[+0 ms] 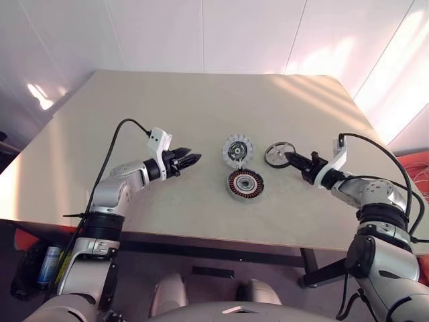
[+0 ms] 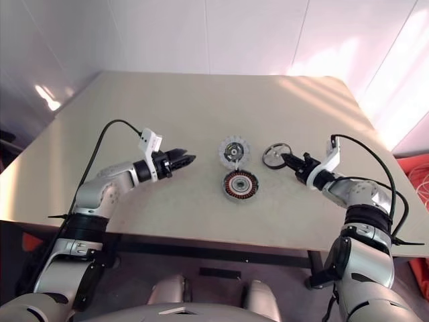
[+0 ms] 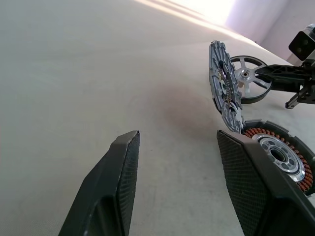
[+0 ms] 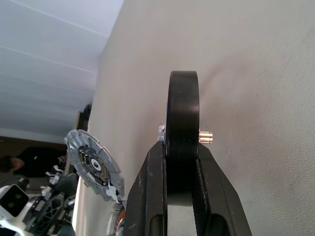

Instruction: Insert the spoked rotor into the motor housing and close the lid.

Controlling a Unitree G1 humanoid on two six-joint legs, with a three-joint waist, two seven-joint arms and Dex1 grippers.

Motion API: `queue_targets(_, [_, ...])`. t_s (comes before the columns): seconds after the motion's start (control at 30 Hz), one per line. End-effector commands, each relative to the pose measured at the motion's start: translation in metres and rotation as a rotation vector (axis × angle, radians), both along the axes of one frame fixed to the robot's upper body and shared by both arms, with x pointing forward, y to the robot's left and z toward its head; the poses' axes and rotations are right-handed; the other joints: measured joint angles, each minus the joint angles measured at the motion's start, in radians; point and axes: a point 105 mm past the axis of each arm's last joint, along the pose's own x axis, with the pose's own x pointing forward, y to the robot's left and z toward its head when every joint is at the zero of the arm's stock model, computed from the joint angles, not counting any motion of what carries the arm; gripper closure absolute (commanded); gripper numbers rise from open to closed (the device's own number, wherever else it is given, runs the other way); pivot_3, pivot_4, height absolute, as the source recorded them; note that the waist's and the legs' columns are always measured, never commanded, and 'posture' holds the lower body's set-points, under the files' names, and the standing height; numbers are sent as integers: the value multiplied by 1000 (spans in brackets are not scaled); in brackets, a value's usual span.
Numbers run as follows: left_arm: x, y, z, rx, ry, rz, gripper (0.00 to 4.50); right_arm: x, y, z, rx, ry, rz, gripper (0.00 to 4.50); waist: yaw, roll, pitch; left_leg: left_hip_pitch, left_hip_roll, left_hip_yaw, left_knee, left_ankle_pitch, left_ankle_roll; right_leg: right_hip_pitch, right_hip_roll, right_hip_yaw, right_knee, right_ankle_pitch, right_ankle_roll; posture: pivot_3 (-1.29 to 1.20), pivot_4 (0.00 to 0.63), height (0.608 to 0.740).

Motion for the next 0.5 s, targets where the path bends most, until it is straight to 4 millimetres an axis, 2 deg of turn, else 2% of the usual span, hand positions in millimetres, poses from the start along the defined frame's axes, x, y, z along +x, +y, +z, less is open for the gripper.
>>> queue_targets(0.03, [4, -1, 13, -8, -49, -8, 1839, -1, -5, 49, 124, -165, 27, 4151, 1, 0, 0, -1, 0, 0, 0, 0, 0, -1, 0, 0, 0, 0, 0, 0, 0, 740])
queue_targets(0.13, [3, -1, 13, -12, -47, -14, 1839, -14, 5, 64, 164, -218, 122, 4151, 3, 1, 0, -3, 0, 0, -1, 0, 0, -3, 0, 0, 0, 0, 0, 0, 0, 740])
queue_targets(0.27, [2, -1, 13, -19, -43, -18, 1839, -33, 18, 69, 190, -244, 224, 4151, 10, 1, 0, -4, 1, 0, -2, -1, 1, -3, 0, -1, -2, 0, 0, 0, 0, 740])
queue_targets(0.43, [2, 0, 12, -18, -43, -14, 1839, -55, 42, 56, 178, -211, 333, 4151, 21, 1, 0, -3, 1, 0, -2, 0, 1, -3, 0, -1, -2, 0, 0, 0, 0, 740])
queue_targets(0.5, [2, 0, 12, -17, -44, -13, 1839, -57, 48, 53, 182, -207, 343, 4151, 22, 1, 0, -3, 1, 0, -2, 0, 0, -3, 0, -1, -2, 0, 0, 0, 0, 740])
